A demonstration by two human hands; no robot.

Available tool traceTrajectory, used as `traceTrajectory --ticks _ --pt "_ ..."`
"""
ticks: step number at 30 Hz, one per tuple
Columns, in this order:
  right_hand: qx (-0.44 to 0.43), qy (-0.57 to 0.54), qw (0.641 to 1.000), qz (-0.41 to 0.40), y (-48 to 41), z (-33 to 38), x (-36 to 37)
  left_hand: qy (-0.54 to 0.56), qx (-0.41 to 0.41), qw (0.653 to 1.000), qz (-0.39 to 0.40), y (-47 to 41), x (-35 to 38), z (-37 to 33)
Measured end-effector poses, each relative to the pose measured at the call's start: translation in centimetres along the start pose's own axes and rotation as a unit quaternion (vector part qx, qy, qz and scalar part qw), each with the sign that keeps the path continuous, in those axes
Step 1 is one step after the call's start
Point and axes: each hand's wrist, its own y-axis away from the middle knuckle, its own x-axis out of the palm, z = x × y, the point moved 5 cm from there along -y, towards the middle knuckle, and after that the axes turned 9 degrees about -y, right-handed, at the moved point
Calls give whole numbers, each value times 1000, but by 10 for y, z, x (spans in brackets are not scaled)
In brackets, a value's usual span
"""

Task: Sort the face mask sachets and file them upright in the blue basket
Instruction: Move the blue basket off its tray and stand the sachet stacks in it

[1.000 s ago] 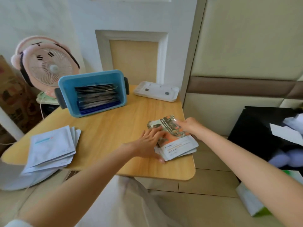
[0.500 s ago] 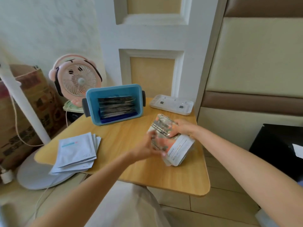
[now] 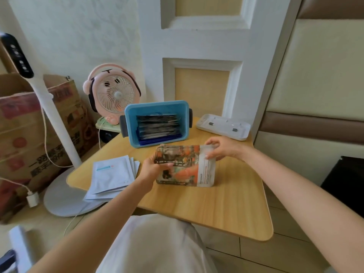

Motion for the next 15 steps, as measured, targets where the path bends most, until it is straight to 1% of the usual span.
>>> traceTrajectory --ticks 1,2,4,6,8,9,11,13,15 --pt "17 -65 998 7 2 -12 3 12 -8 1000 6 -1 2 2" --pt "28 -103 994 14 4 -24 9 22 -12 1000 11 -1 4 3" --pt "29 -126 992 1 3 -41 23 30 -13 999 9 0 9 3" --pt "-6 -144 987 -74 0 -38 23 46 -1 999 -4 0 10 -3" --pt "-65 -166 971 -158 -4 -21 11 65 30 997 -20 -4 6 -16" --pt "-90 -178 963 -181 -6 -12 6 70 50 996 -22 -6 3 -23" --pt "-110 -174 961 -186 -9 -4 4 42 81 996 -10 -7 0 -32" --pt "-74 -131 976 -156 -15 -15 15 -16 68 997 30 -8 3 -23" --pt "-16 -137 978 -156 -21 -38 31 -48 29 997 57 -8 7 -1"
